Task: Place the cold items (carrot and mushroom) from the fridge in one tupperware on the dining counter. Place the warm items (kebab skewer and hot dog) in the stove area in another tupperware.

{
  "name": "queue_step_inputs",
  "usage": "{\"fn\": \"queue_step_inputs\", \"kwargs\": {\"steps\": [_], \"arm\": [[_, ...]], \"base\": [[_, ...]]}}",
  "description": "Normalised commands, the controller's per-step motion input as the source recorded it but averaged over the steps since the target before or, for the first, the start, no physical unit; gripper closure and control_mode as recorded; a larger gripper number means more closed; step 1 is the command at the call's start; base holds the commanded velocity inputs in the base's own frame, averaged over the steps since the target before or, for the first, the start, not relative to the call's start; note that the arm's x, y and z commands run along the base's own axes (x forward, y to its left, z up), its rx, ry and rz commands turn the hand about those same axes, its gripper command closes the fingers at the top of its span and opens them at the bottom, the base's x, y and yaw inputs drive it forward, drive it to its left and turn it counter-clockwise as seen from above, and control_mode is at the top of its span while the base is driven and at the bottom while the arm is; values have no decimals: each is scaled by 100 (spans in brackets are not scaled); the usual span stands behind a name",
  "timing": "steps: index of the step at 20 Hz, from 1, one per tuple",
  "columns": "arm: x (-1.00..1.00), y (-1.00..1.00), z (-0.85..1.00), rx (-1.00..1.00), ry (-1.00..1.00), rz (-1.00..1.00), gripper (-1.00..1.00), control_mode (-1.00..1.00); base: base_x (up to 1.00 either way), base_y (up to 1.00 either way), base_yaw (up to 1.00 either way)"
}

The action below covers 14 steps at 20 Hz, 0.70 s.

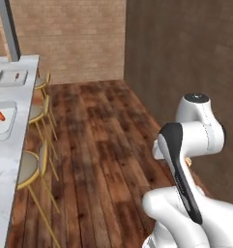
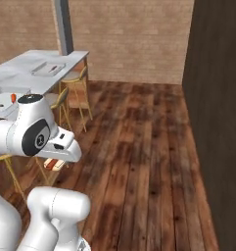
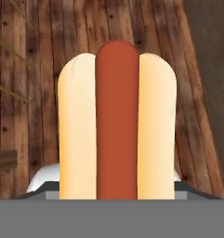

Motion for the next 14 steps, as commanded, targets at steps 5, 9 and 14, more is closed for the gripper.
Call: {"fn": "queue_step_inputs", "kwargs": {"steps": [5,9,14], "arm": [[0,0,0,0,0,0,100,100],[0,0,0,0,0,0,100,100],[0,0,0,0,0,0,100,100]], "base": [[100,-64,24],[100,-26,10],[100,-21,10]]}}
